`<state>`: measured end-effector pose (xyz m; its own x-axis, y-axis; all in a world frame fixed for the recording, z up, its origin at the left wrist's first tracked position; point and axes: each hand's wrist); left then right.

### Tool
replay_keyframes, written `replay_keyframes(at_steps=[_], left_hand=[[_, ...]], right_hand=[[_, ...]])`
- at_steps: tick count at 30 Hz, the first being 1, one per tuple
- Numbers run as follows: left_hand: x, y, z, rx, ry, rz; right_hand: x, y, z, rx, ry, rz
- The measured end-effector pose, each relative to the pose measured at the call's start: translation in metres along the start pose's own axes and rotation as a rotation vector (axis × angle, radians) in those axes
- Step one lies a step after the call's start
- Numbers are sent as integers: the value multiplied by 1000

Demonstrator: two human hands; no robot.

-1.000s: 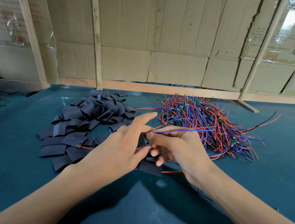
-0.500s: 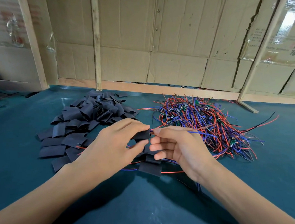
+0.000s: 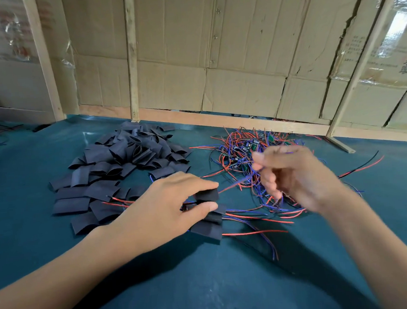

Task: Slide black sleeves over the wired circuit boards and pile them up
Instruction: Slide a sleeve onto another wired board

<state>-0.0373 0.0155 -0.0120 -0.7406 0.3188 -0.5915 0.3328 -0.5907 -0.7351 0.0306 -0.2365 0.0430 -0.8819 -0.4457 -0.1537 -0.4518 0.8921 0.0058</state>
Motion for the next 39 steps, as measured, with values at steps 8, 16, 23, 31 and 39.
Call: replay_keyframes(at_steps=[8, 16, 23, 31, 39], left_hand=[[1, 9, 5, -199, 249, -205], [-12, -19, -30, -344, -25, 182], [-5, -40, -101, -396, -744, -86], [-2, -35, -123, -525, -796, -127], [-1, -41, -114, -469, -832, -79]], right_hand=[[17, -63, -4, 580, 609, -442], [-7, -78, 15, 756, -84, 538], [-23, -52, 63, 1278, -7, 342], [-18, -53, 56, 1266, 26, 476], [-10, -62, 45, 1260, -31, 378]])
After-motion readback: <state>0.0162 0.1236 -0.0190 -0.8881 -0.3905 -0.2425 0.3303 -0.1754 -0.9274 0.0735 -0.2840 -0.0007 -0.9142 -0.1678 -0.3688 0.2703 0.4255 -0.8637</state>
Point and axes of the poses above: each hand's wrist, its own x-axis away from the middle knuckle, its own y-axis out of the palm, z = x × y, and after that the axes turned 4 degrees about -x, right-handed
